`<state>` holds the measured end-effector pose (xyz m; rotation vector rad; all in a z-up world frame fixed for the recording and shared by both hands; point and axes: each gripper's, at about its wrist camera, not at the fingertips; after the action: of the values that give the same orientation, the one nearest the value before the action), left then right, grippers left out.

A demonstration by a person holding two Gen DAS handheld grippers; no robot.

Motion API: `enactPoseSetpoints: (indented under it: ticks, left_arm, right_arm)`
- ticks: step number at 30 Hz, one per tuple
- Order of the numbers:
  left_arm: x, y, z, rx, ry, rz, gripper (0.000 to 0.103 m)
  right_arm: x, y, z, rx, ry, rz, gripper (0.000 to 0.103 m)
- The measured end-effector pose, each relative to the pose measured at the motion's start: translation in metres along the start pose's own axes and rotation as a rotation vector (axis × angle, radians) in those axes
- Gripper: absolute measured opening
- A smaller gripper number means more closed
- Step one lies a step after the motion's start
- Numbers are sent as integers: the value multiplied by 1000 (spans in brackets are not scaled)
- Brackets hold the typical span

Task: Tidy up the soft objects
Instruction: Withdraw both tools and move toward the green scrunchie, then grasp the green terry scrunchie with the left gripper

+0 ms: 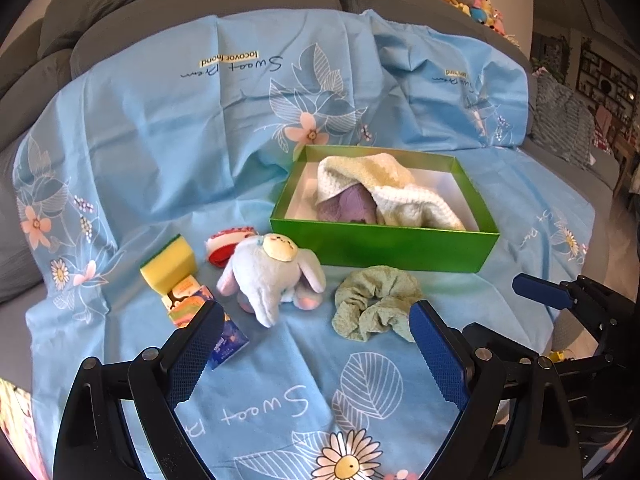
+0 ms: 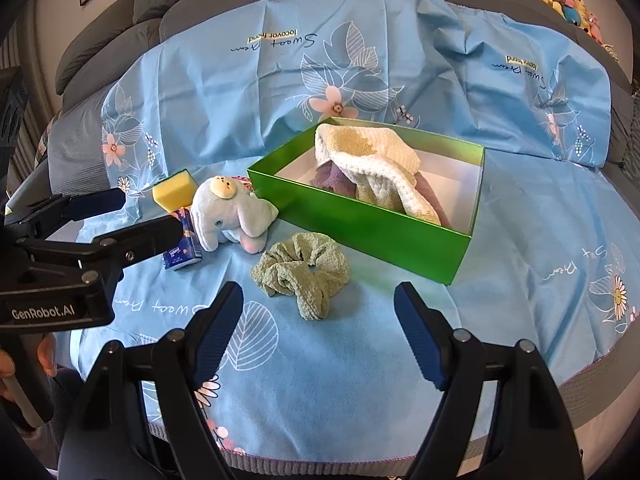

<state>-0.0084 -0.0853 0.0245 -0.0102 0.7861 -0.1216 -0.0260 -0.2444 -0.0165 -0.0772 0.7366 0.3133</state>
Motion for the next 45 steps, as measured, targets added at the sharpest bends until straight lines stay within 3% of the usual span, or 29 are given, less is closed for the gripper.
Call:
enactPoseSetpoints:
  ticks: [14,21,29,38,39,42,44,45]
  left_arm:
    - [52,6,-5,-17,115,-16,94]
    - [83,14,-11,-76,216,-97,94]
    - [116,10,-7,-110,292,-197,94]
    - [144,4,-2,-160,328,-335,94]
    - [144,3,-2,-163,327,-347,92]
    - [146,5,-5,-169,329,-371,71]
    - [146,5,-4,-171,325,-375,65]
    - [146,6,-4,-178,327,-390,54]
  right_arm:
    - [39,-12,-2,24,60,15,78]
    - [61,-19,-9,20,93,18,77]
    - [88,-18,-17,2,127,79,77]
    - [113,-10,-15,-38,128,125,76]
    - [114,-10,-13,-42,122,126,73]
    - [115,-8,-13,-51,118,138,58]
    - [116,-7,-13,-59,117,136,54]
    - [117,-7,-13,-62,115,133,50]
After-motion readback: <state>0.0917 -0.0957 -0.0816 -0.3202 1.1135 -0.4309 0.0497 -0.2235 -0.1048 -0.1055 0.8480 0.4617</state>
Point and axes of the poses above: each gripper's, at about its wrist camera, not at the fingertips, and x roughly the way its jaws point, y to its left, z to its top, and after that the axes turned 5 degrees about -x, right-handed
